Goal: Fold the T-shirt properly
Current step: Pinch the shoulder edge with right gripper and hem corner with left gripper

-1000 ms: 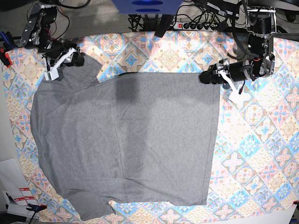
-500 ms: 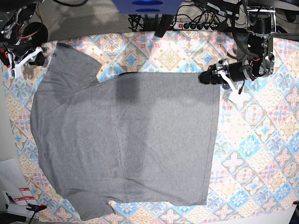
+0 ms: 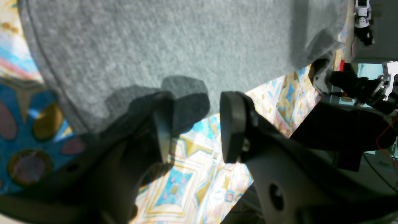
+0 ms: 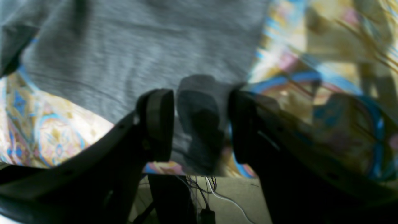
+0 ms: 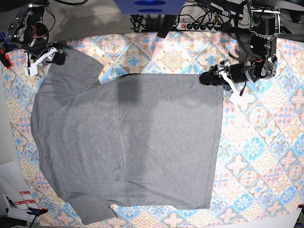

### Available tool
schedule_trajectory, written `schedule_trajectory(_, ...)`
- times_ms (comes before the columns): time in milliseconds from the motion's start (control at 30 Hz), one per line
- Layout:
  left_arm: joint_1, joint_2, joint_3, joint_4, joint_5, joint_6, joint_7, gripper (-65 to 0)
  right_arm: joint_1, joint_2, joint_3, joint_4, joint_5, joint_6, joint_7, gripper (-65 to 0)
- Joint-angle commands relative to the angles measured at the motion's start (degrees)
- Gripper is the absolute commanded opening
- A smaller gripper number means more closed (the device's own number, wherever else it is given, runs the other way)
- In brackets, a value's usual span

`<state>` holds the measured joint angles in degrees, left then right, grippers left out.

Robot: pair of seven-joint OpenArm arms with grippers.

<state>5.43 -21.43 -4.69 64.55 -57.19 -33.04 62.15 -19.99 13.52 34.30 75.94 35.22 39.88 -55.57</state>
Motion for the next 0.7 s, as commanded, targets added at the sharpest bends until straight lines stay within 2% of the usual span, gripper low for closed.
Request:
schedule_trajectory(0, 0.0, -0.7, 0.0, 0.3, 1.6, 0.5, 1.4, -40.1, -0.3, 0.6, -0.7, 0.1, -0.4, 0.1, -1.4, -36.8)
schedule_trajectory(233, 0.1, -0.7, 0.0, 0.3, 1.6, -1.5, 1.5, -40.2, 0.3, 0.5, -3.7, 0.6, -0.2, 0.1, -1.8, -36.8)
schedule_trajectory(467, 0.1, -0.7, 0.0, 0.3, 1.6, -1.5, 1.5, -40.2, 0.3, 0.3, -9.8, 0.7, 0.0, 0.1, -1.8, -36.8)
schedule_trajectory(667, 0.1, -0.7, 0.1, 0.3, 1.6, -1.5, 1.5, -40.2, 0.4, 0.3, -10.0, 0.7, 0.0, 0.1, -1.8, -36.9)
